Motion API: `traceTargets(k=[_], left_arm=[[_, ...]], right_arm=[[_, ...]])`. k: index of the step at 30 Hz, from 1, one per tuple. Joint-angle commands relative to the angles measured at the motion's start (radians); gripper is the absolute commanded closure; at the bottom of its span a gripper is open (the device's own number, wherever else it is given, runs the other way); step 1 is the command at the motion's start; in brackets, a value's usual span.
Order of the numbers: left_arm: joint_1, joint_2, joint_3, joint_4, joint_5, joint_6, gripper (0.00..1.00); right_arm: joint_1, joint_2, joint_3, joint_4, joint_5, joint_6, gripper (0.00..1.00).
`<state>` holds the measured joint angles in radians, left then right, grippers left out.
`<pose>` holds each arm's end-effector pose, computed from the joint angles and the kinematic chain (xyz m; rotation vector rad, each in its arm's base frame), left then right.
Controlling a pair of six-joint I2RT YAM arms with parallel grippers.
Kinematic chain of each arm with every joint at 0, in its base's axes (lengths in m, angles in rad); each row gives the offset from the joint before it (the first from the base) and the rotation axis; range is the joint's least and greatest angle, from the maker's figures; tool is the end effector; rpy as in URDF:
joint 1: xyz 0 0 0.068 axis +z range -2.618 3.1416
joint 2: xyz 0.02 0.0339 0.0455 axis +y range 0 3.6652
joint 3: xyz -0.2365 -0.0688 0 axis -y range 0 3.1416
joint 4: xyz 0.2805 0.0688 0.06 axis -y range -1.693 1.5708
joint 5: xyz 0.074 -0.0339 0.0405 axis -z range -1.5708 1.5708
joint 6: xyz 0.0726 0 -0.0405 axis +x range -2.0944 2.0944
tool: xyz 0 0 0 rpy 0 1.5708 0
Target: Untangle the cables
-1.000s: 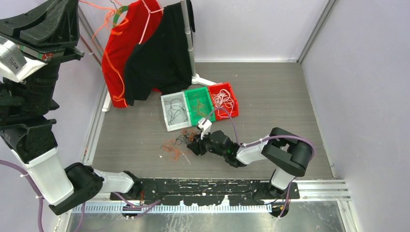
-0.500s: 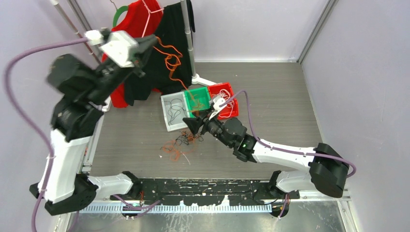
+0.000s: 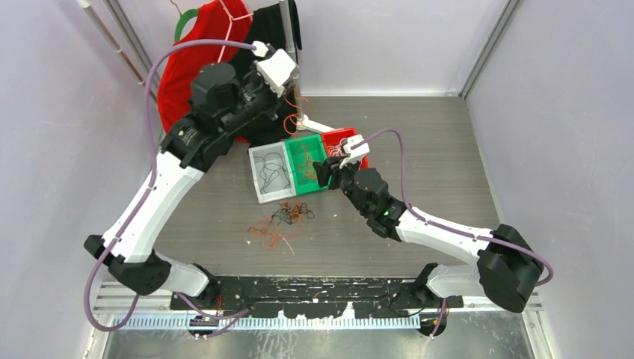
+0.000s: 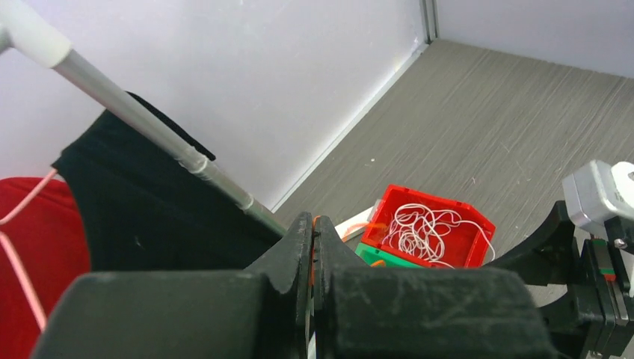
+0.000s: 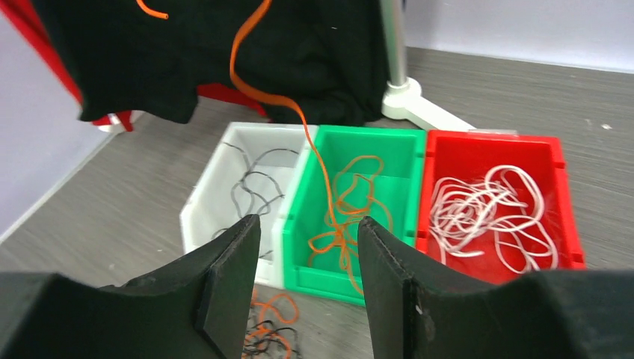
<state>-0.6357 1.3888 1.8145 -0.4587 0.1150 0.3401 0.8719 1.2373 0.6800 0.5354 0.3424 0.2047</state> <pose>0.2798 -0.2168 0.5118 0.8342 1.3805 -0.3211 0.2469 0.2559 0.2364 -0.2678 1.5980 0.5641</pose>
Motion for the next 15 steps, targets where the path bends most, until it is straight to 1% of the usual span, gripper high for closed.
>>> traceTargets(k=[1, 7, 15], left_arm=[[-0.002, 0.05, 0.031, 0.103, -0.018, 0.012, 1.0], [0.0, 0.126, 0.027, 0.138, -0.046, 0.084, 1.0], [0.002, 0.177, -0.043, 0.163, -0.083, 0.211, 1.0]], right_arm=[[-0.049, 0.003, -0.003, -0.011, -0.056, 0.004, 0.45], [-0.072, -0.015, -0.052, 0.013, -0.06, 0.02, 0.46], [-0.098, -0.074, -0.099, -0.005, -0.055, 0.027, 0.49]])
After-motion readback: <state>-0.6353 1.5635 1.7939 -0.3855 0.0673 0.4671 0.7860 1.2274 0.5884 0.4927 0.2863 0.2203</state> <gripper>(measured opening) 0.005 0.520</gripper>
